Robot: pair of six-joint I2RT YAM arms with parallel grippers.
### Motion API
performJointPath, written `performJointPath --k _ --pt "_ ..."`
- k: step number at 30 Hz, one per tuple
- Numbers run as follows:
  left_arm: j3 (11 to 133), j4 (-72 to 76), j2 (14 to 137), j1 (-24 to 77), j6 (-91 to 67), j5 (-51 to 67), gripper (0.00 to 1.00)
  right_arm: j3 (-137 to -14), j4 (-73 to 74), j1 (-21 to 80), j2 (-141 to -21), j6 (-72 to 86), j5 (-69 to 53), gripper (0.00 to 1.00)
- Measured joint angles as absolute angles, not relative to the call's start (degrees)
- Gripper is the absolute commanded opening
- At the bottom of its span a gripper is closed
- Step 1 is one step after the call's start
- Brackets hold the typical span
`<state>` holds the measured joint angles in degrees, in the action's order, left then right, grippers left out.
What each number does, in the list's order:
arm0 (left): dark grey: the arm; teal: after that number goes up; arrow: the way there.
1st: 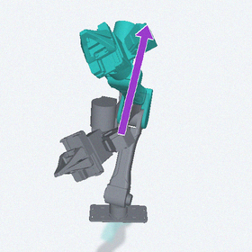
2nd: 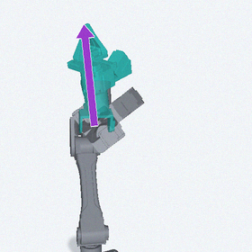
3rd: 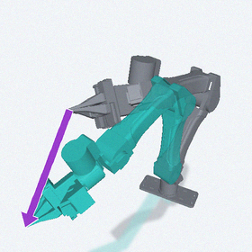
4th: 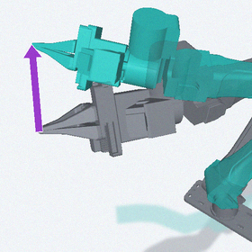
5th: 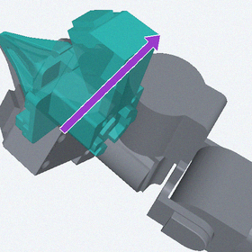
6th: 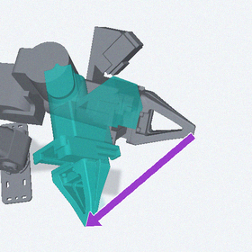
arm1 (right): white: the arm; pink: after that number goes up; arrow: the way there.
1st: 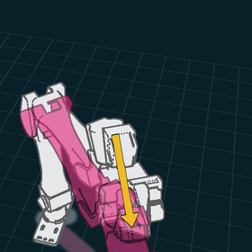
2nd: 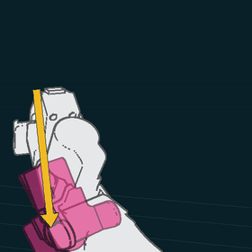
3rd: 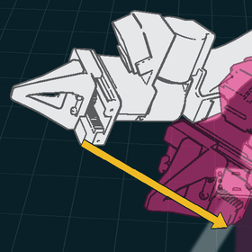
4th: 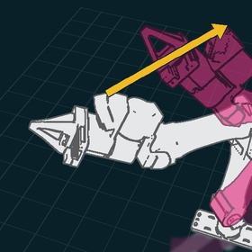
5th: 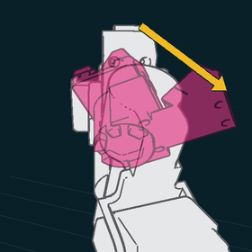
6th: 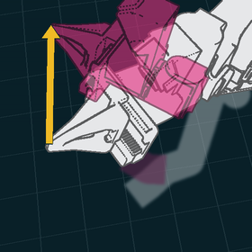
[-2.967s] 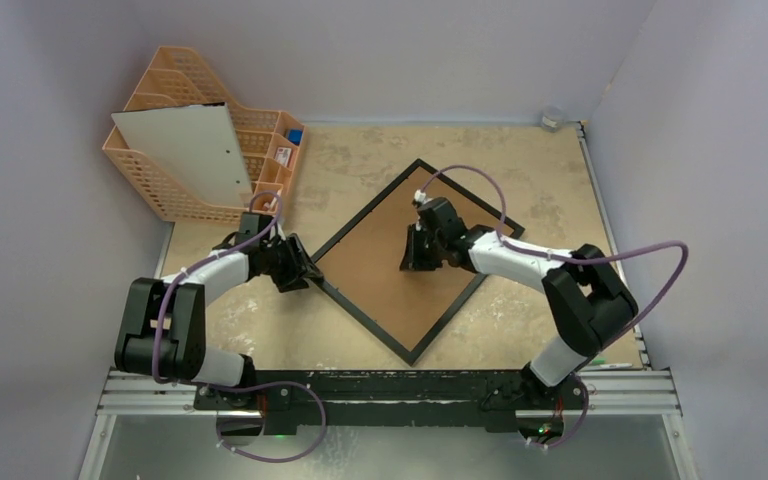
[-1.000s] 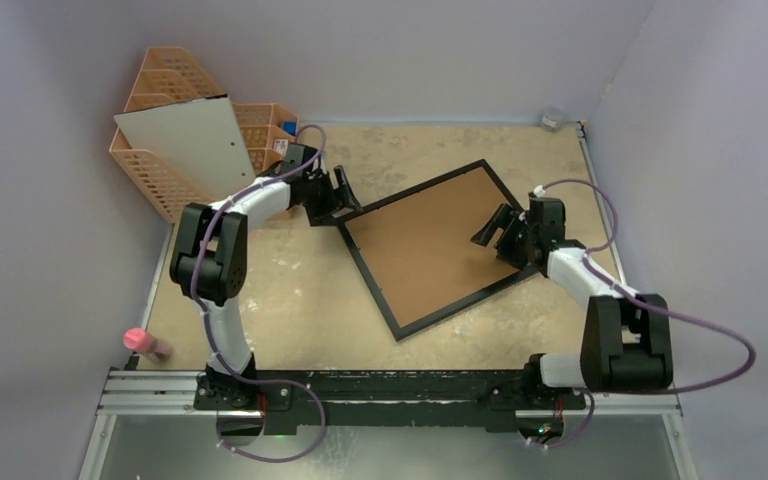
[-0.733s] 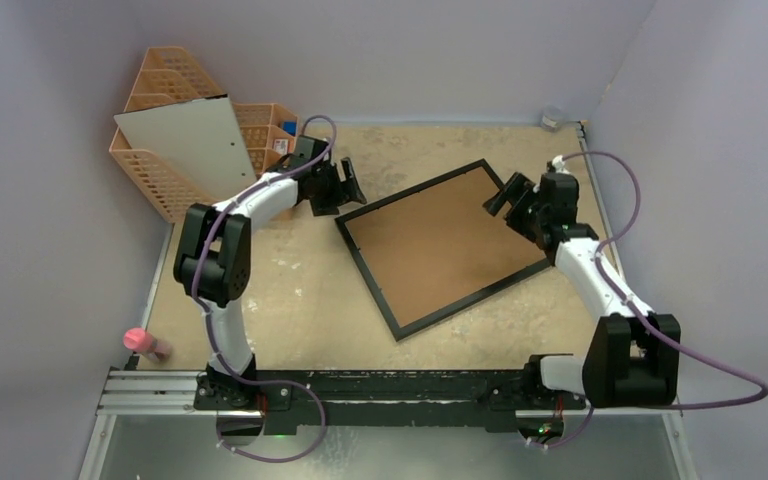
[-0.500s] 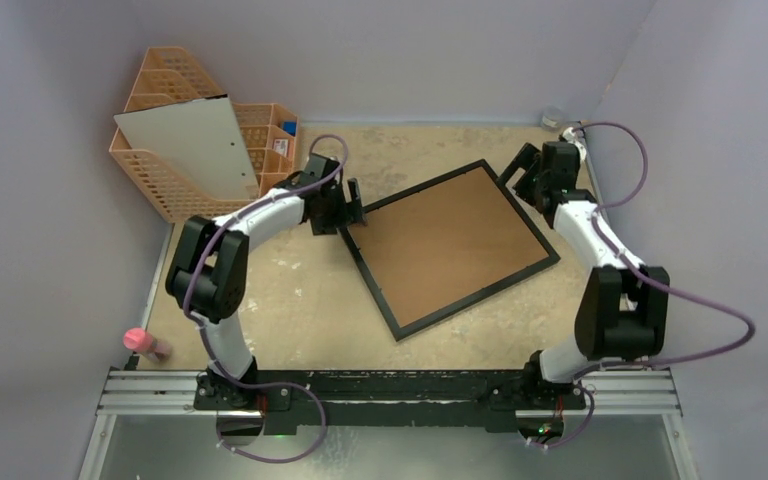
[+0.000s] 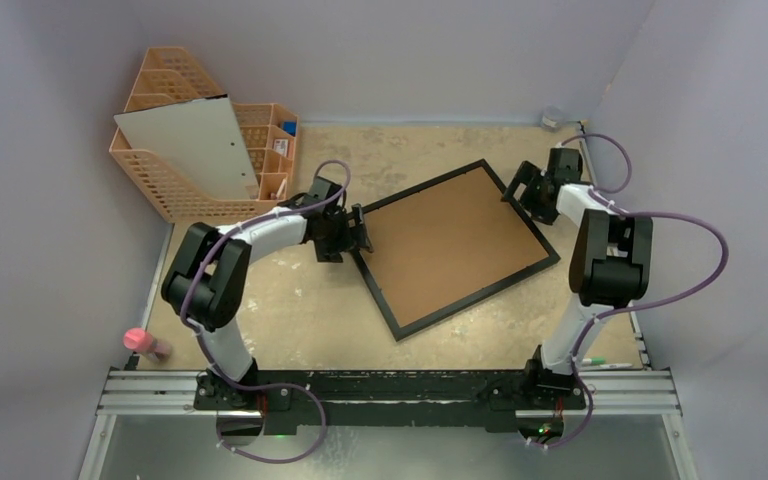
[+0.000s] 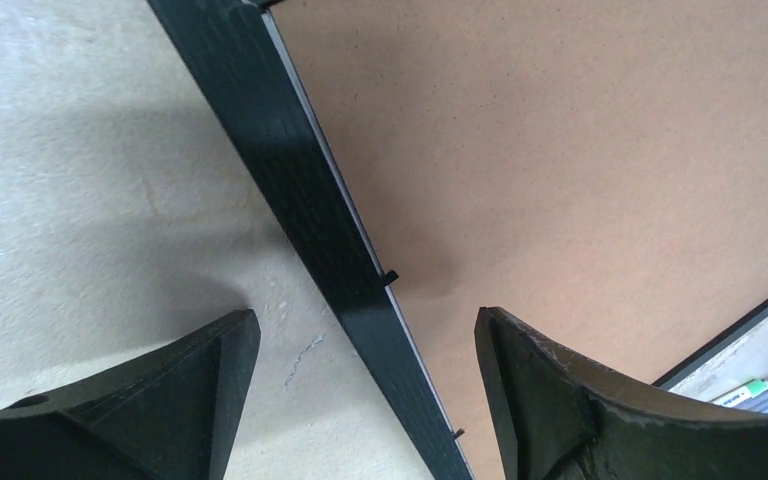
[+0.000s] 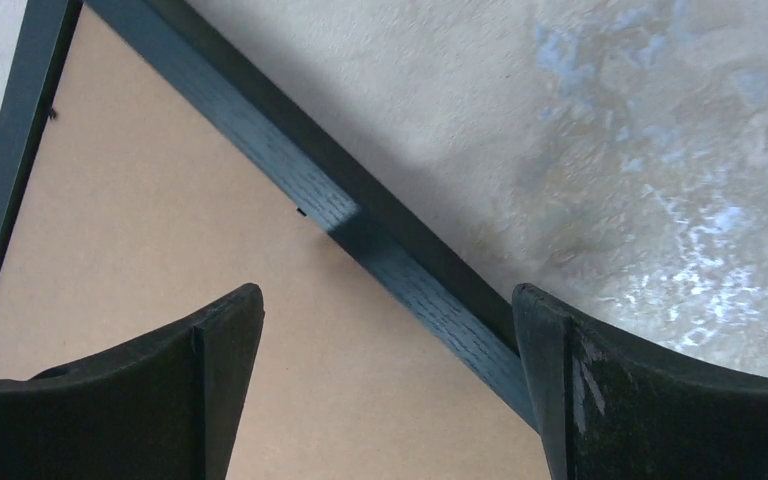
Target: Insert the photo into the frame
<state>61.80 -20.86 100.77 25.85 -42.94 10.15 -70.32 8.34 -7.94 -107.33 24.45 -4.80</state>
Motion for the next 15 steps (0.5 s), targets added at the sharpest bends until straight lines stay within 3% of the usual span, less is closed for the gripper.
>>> performJointPath --k 8,15 --pt "67.57 -21.04 105.41 25.85 -42.22 13.32 0.81 -66.00 4.49 -8.64 -106.43 20.80 -9.58 0.92" --pt "77.87 -25.28 112.57 24.60 -39.16 12.05 0.80 -53.89 1.87 -9.78 -96.88 20.62 -10.11 0.90"
